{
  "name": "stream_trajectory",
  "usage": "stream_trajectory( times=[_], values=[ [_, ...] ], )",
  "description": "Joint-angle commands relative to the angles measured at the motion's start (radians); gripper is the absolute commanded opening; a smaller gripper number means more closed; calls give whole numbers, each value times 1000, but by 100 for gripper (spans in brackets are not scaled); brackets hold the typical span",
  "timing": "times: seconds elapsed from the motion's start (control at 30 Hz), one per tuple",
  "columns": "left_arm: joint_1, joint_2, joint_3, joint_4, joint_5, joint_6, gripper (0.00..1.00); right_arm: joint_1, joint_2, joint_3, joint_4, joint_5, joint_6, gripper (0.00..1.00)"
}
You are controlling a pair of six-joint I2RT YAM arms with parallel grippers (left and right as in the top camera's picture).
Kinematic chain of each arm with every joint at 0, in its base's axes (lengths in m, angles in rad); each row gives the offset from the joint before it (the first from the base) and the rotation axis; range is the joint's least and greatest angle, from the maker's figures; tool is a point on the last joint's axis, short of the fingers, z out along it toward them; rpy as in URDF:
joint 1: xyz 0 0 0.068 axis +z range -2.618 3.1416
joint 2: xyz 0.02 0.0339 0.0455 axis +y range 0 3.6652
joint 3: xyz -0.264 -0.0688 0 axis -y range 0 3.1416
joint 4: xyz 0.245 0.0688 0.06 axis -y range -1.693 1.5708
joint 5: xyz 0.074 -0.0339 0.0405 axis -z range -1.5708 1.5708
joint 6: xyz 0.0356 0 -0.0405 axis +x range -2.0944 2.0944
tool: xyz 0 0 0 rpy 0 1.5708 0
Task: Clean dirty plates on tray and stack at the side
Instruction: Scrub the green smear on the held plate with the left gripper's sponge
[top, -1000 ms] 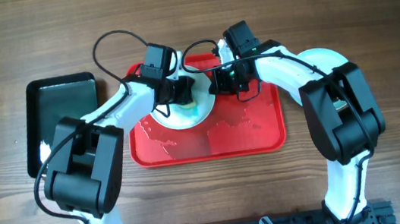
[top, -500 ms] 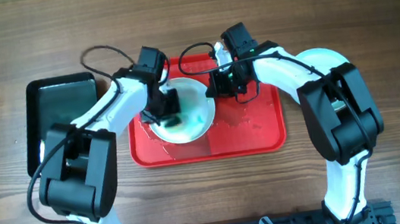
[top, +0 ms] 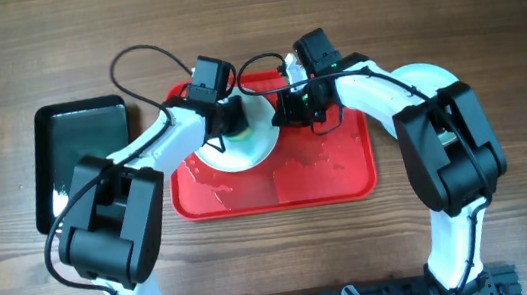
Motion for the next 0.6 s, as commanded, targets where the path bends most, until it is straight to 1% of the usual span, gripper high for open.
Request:
stream_trajectory(
  times=[0.0, 0.07, 0.1, 0.13, 0.17, 0.2, 0.23, 0.27, 0.3, 0.33, 0.37, 0.47, 0.5, 0.53, 0.57],
  values=[
    [18, 32, -26, -113, -427, -172, 4, 4, 11, -4, -8, -24, -4, 4],
    [18, 32, -26, -195, -421, -189, 4, 4, 11, -4, -7, -24, -4, 4],
    [16, 32, -26, -261, -378, -185, 4, 4, 11, -4, -7, -24, -4, 4],
    [15, 32, -26, -303, -311, -130, 4, 4, 11, -4, -7, -24, -4, 4],
    [15, 32, -26, -324, -232, -47, 4, 4, 11, -4, -7, -24, -4, 4],
    [15, 32, -26, -350, -85, 87, 4, 4, 11, -4, -7, -24, -4, 4],
    [15, 32, -26, -370, 50, 190, 4, 4, 11, -4, -6, -24, -4, 4],
    [15, 32, -26, -405, 319, 383, 4, 4, 11, -4, -5, -24, -4, 4],
    [15, 32, -26, -425, 500, 501, 4, 4, 11, -4, -5, -24, -4, 4],
    [14, 32, -26, -419, 622, 559, 4, 4, 11, -4, -6, -24, -4, 4],
    [14, 32, -26, -391, 663, 576, 4, 4, 11, -4, -7, -24, -4, 4],
    [15, 32, -26, -258, 657, 573, 4, 4, 11, -4, -7, -24, -4, 4],
    [16, 32, -26, -216, 634, 556, 4, 4, 11, -4, -7, -24, -4, 4],
    [16, 32, -26, -165, 565, 505, 4, 4, 11, -4, -7, -24, -5, 4],
    [16, 32, -26, -106, 437, 429, 4, 4, 11, -4, -8, -24, -5, 4]
  ],
)
